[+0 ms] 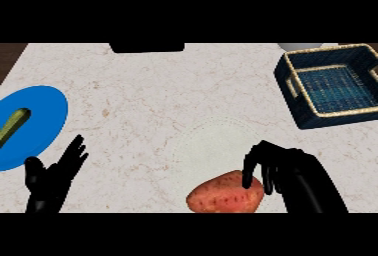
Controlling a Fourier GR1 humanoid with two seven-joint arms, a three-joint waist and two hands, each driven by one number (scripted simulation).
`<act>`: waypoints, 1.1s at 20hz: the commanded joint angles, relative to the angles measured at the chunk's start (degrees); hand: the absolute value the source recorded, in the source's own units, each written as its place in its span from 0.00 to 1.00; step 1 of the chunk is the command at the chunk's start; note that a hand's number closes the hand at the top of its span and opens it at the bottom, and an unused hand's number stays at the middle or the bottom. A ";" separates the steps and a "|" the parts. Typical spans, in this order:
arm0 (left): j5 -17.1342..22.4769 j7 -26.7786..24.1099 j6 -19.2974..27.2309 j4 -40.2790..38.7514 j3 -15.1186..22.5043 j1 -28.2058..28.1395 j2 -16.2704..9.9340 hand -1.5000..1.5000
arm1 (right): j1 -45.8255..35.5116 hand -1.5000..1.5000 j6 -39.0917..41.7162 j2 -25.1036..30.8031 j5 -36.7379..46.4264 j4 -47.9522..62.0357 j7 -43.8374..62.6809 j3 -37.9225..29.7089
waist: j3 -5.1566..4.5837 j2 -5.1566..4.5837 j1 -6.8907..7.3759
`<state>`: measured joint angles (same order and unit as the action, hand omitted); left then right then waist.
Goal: Pick the sweet potato from the placemat and place it in the basket
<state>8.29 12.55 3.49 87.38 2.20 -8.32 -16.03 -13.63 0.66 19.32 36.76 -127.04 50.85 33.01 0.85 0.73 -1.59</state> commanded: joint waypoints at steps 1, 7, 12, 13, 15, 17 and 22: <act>-0.74 1.24 0.33 -5.16 1.40 -2.18 1.74 0.50 | -3.24 1.00 -0.42 -0.60 -3.35 -10.58 2.94 -9.08 | -0.91 -0.57 0.11; -1.65 2.88 0.49 -1.98 2.10 -3.78 1.15 0.50 | -13.64 1.00 6.31 3.20 -12.37 -9.15 11.64 -27.66 | -0.90 -0.56 1.19; -1.40 3.66 0.59 -3.57 1.87 -2.23 1.77 0.50 | -22.54 1.00 9.15 8.05 -21.04 -2.74 13.52 -40.39 | -0.91 -0.60 0.88; -0.85 3.37 -0.50 -4.29 1.27 -1.41 1.02 0.50 | -25.54 1.00 9.05 9.20 -22.31 0.36 13.41 -42.58 | -0.95 -0.68 1.11; -1.58 2.34 -0.44 -5.25 1.66 -0.91 1.40 0.50 | -28.32 1.00 9.94 12.01 -26.11 4.65 12.58 -46.80 | -0.95 -0.71 0.99; -1.44 3.74 -0.24 -4.01 1.57 -0.52 1.26 0.50 | -30.88 1.00 11.93 15.61 -29.44 9.30 12.90 -49.66 | -0.93 -0.64 1.00; -2.60 2.20 -0.05 -7.47 1.97 1.35 2.50 0.50 | -33.17 1.00 12.51 19.62 -29.34 19.60 8.38 -49.28 | -0.95 -0.98 1.57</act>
<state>6.74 13.17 3.48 86.99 3.12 -7.00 -14.67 -44.28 10.55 36.16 8.56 -113.49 57.99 -14.96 0.61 0.51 -0.06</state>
